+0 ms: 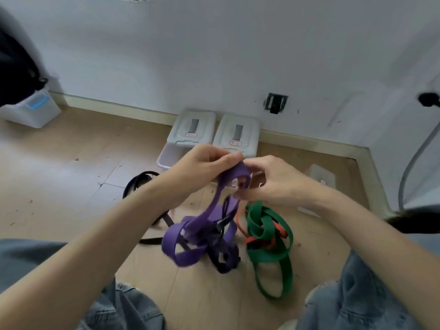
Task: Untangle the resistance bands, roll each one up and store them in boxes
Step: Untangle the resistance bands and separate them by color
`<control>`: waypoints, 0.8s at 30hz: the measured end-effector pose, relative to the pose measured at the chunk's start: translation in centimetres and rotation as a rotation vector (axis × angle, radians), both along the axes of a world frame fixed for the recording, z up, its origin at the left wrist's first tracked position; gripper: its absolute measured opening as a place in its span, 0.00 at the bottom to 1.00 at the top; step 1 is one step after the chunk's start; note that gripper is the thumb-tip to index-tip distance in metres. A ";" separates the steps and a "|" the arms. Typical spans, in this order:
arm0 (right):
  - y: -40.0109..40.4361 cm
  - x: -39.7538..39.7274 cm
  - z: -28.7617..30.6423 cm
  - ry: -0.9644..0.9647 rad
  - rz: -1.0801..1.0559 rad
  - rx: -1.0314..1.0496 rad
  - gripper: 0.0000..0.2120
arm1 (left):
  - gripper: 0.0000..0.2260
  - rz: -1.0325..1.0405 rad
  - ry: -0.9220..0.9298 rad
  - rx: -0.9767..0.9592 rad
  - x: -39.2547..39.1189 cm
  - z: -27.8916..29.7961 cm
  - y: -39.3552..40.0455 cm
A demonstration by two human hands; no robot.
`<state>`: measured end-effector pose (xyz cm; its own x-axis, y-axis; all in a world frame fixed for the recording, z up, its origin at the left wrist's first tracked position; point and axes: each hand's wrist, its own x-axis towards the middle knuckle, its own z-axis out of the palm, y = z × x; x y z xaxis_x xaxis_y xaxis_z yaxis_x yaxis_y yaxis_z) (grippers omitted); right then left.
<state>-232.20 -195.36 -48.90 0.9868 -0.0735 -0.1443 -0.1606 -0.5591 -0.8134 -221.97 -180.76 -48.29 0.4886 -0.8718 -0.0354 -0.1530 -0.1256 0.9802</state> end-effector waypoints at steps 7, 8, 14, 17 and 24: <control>-1.3 -0.1 2.4 -0.327 -0.225 0.738 0.04 | 0.02 -0.429 -0.215 0.524 0.6 -4.7 1.3; -1.7 -0.2 2.4 -0.318 -0.233 0.713 0.04 | 0.05 -0.362 -0.222 0.487 0.6 -4.6 1.1; -2.6 -1.0 0.3 0.265 -0.062 -0.258 0.03 | 0.10 0.035 0.174 -0.154 3.3 1.6 1.2; -1.2 -0.9 -0.3 0.216 0.070 -0.037 0.05 | 0.05 0.083 0.480 -0.219 2.9 1.4 0.4; -1.1 -0.2 1.9 -0.200 -0.084 0.847 0.08 | 0.13 -0.050 0.137 0.359 2.2 -7.1 0.5</control>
<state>-232.38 -196.44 -46.96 0.9956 -0.0936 -0.0077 0.0164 0.2539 -0.9671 -219.78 -180.25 -55.42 0.4157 -0.8146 -0.4044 -0.0383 -0.4600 0.8871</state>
